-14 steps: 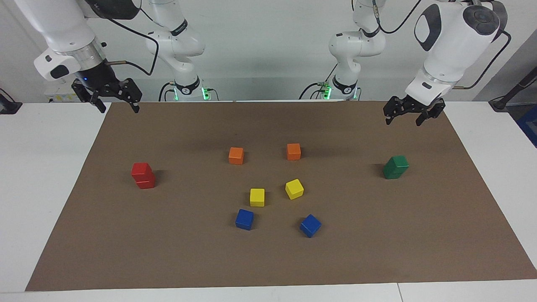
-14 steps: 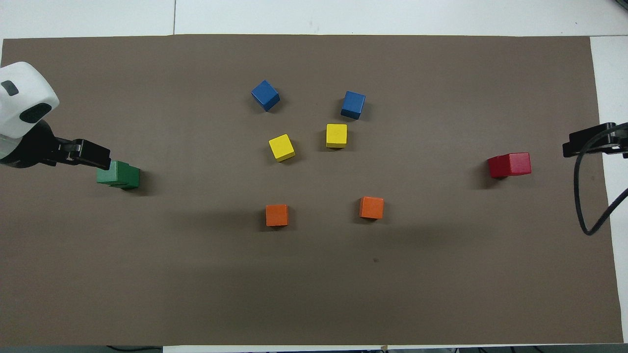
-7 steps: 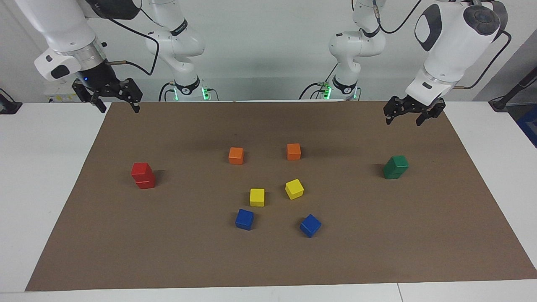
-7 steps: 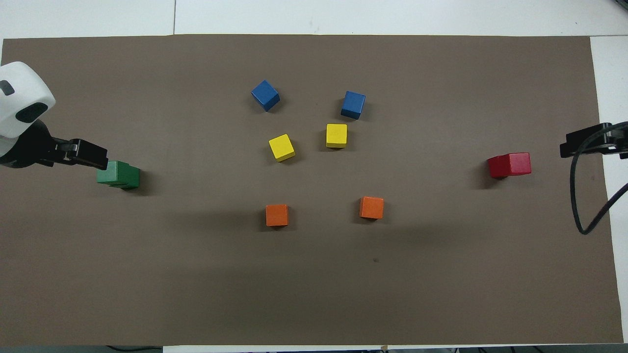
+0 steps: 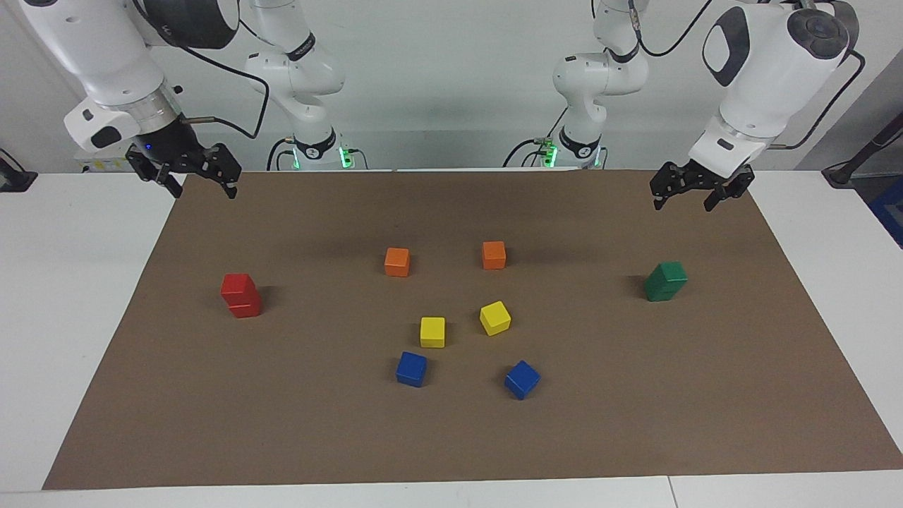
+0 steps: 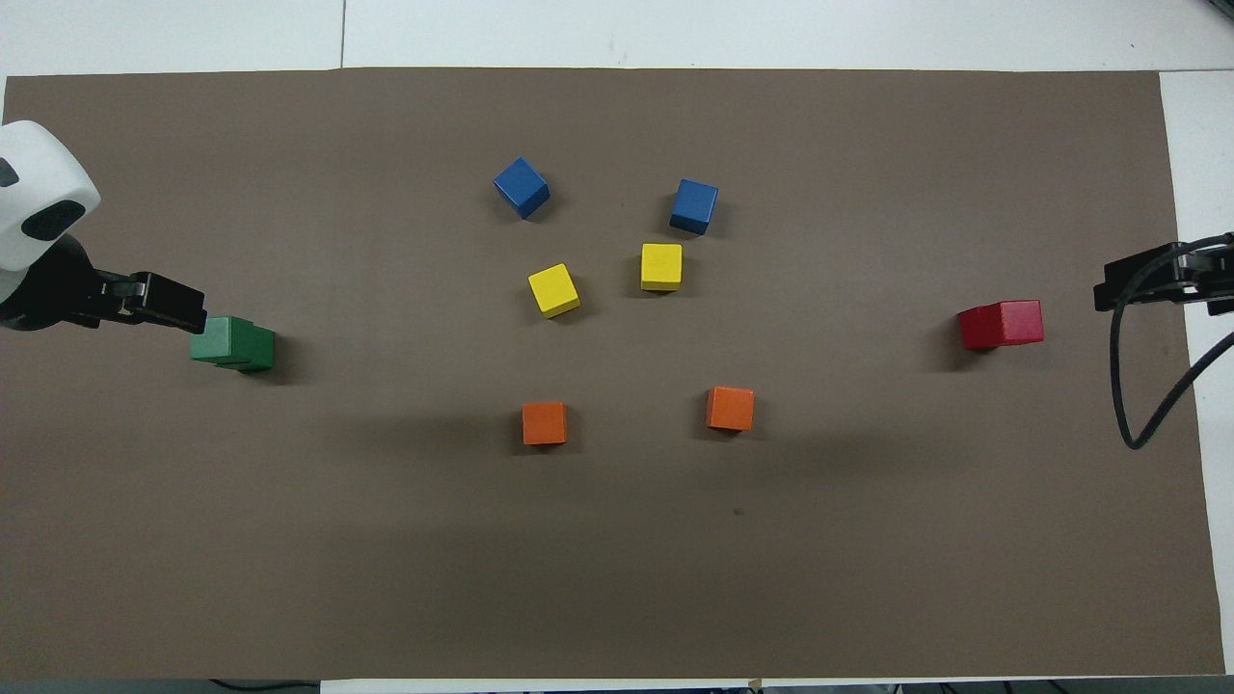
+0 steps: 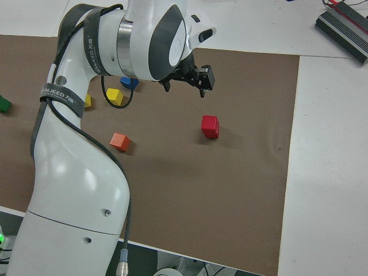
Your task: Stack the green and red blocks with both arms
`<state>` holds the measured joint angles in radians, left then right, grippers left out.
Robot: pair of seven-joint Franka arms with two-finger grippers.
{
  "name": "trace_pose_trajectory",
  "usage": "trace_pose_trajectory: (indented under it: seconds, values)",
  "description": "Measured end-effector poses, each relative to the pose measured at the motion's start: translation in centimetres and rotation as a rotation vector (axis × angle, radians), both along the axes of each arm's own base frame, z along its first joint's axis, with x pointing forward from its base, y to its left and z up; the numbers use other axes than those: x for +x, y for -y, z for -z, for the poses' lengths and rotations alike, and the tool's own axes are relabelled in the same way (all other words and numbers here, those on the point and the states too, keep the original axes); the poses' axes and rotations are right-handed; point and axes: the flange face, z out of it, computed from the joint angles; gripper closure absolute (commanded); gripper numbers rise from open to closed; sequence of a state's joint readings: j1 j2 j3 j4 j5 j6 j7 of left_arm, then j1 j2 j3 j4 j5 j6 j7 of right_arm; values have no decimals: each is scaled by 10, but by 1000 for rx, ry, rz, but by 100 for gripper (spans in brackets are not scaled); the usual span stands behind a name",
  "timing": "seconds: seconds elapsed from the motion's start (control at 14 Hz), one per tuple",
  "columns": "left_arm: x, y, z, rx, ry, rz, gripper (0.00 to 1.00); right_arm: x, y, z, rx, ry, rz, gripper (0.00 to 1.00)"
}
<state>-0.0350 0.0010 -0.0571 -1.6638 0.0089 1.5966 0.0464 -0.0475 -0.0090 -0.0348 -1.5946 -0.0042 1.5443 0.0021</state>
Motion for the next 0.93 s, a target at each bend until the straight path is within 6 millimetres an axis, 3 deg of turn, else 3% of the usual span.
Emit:
trace_pose_trajectory:
  seconds: [0.93]
  values:
    - [-1, -2, -7, -1, 13, -3, 0, 0, 3, 0, -23, -2, 1, 0]
